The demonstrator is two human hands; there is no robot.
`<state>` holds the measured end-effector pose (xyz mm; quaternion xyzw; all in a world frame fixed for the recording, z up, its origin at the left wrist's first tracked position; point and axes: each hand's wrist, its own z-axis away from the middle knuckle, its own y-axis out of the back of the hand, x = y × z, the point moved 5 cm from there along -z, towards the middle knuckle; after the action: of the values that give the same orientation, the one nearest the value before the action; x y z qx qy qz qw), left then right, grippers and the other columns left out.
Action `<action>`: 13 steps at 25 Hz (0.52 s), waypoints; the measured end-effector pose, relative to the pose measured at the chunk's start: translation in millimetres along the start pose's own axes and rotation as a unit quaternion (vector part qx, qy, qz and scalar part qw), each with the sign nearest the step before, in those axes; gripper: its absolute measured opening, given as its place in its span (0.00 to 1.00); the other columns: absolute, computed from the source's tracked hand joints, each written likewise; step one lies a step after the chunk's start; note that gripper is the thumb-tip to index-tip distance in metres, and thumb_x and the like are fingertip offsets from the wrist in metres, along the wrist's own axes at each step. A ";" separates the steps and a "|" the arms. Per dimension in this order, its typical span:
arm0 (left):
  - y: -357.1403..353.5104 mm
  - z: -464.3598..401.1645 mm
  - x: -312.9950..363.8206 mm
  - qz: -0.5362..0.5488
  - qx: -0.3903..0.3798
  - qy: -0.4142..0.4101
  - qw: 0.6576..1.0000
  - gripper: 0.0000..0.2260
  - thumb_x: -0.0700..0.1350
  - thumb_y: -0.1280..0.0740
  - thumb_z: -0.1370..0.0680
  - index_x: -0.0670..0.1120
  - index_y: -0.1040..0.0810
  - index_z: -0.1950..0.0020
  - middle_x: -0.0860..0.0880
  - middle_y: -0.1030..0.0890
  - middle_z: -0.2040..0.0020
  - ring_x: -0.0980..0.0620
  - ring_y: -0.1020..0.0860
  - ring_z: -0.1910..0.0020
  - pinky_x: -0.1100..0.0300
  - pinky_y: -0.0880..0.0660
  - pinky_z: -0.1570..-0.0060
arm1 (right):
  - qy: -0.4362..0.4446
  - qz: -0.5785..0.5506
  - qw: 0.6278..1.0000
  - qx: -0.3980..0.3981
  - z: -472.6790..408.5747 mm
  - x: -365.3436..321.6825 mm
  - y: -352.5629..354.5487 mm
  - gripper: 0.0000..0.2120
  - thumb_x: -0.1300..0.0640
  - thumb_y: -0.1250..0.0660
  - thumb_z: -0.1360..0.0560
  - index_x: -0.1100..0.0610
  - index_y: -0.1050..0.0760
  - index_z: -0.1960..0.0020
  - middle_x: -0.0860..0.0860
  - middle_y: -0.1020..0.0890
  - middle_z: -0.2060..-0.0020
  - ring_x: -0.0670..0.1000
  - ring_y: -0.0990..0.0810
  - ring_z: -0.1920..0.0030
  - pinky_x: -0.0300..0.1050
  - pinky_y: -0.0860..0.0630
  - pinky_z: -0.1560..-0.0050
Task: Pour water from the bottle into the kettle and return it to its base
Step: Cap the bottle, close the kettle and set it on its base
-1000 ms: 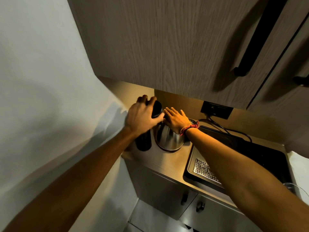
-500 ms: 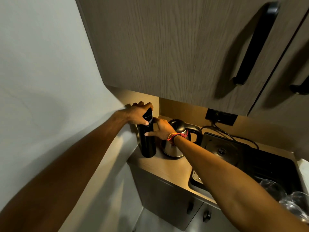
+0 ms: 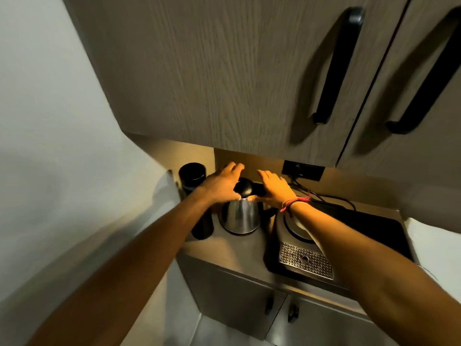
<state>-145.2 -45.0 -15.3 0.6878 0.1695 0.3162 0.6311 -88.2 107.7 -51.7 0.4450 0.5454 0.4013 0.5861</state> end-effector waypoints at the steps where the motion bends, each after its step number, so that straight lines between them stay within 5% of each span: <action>1: -17.6 -10.0 2.0 0.001 -0.031 0.047 0.998 0.44 0.54 0.22 0.32 0.44 0.42 0.24 0.41 0.34 0.28 0.38 0.32 0.29 0.43 0.29 0.35 | -0.042 -0.062 0.996 -0.043 8.6 17.6 -1.3 0.39 0.42 0.29 0.27 0.64 0.39 0.28 0.62 0.30 0.30 0.61 0.29 0.31 0.57 0.31 0.32; 4: -60.8 -21.7 1.7 -0.026 -0.101 0.144 0.984 0.57 0.60 0.22 0.34 0.43 0.56 0.19 0.35 0.43 0.22 0.33 0.42 0.23 0.40 0.38 0.29 | -0.095 -0.135 0.984 -0.068 17.4 36.6 -11.5 0.16 0.56 0.34 0.21 0.65 0.33 0.40 0.68 0.25 0.38 0.61 0.24 0.44 0.57 0.29 0.40; 6: -73.0 -26.0 0.6 -0.031 -0.095 0.164 0.981 0.61 0.62 0.21 0.36 0.45 0.59 0.19 0.34 0.46 0.22 0.32 0.46 0.23 0.37 0.39 0.29 | -0.107 -0.133 0.985 -0.040 14.9 34.4 -18.9 0.15 0.58 0.37 0.20 0.67 0.33 0.39 0.68 0.23 0.40 0.63 0.23 0.42 0.54 0.28 0.43; 13: -59.9 -36.7 11.5 -0.016 0.000 0.140 0.990 0.55 0.69 0.22 0.46 0.49 0.41 0.28 0.34 0.33 0.31 0.33 0.35 0.32 0.40 0.32 0.37 | -0.116 -0.133 0.983 0.051 17.4 48.2 -3.7 0.10 0.62 0.36 0.23 0.65 0.31 0.44 0.65 0.21 0.45 0.66 0.22 0.43 0.55 0.27 0.48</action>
<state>-150.5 -1.0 -71.0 0.6343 0.2669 0.3994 0.6058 -66.9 151.2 -68.7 0.4415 0.5479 0.2370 0.6698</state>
